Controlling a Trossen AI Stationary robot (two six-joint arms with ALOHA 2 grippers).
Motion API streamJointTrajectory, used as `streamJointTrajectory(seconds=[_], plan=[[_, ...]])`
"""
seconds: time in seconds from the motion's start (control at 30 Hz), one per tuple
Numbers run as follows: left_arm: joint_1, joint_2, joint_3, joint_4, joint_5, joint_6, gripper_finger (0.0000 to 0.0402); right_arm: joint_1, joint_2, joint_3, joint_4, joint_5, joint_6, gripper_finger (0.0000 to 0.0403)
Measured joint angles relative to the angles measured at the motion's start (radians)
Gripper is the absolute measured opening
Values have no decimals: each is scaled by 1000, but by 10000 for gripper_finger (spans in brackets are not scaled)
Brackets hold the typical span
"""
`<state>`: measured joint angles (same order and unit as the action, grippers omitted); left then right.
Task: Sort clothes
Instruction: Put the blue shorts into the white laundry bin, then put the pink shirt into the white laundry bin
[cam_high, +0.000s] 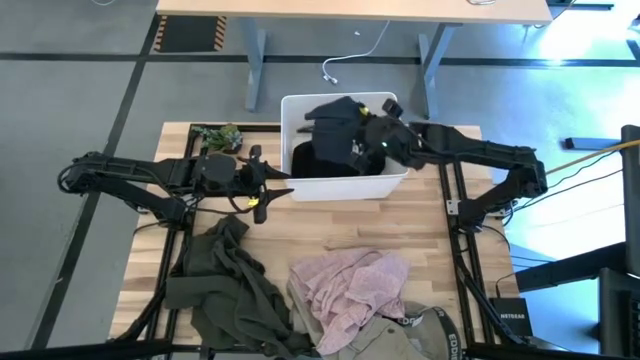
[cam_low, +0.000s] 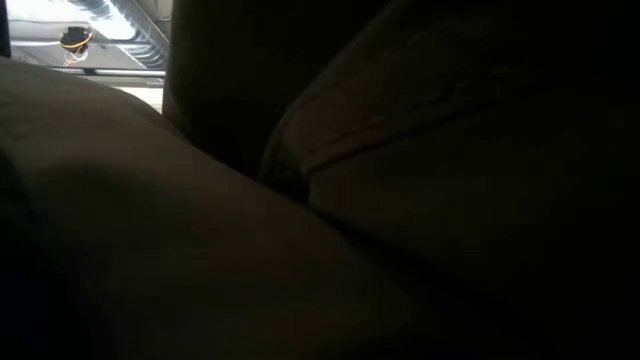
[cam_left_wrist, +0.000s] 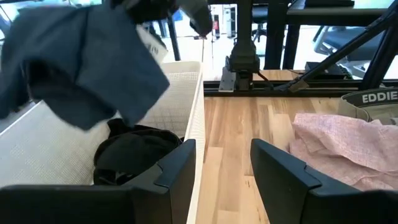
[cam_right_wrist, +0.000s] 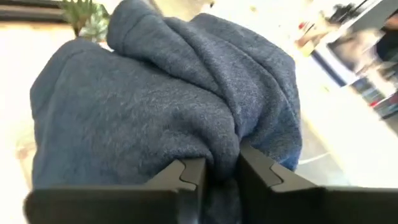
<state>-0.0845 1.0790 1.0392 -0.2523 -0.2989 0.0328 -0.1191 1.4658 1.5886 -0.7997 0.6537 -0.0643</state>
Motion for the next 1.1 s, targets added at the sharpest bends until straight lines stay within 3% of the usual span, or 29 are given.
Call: streamJointTrajectory(seconds=[0.2, 0.5, 0.6, 0.87, 1.1], plan=[[0, 0, 0, 0, 0, -6, 149, -48, 21, 0, -90, -142, 79, 123], [-2, 0, 0, -8, 1, -27, 149, -17, 19, 47, -244, -105, 100, 200], [-2, 0, 0, -8, 1, -29, 149, 4, 19, 101, -309, -149, 132, 213], [-2, 0, 0, -8, 1, -29, 149, 153, 17, 188, -328, -467, 203, 218], [-2, 0, 0, -7, 1, -37, 149, 338, 51, 184, -342, -534, 299, 218]])
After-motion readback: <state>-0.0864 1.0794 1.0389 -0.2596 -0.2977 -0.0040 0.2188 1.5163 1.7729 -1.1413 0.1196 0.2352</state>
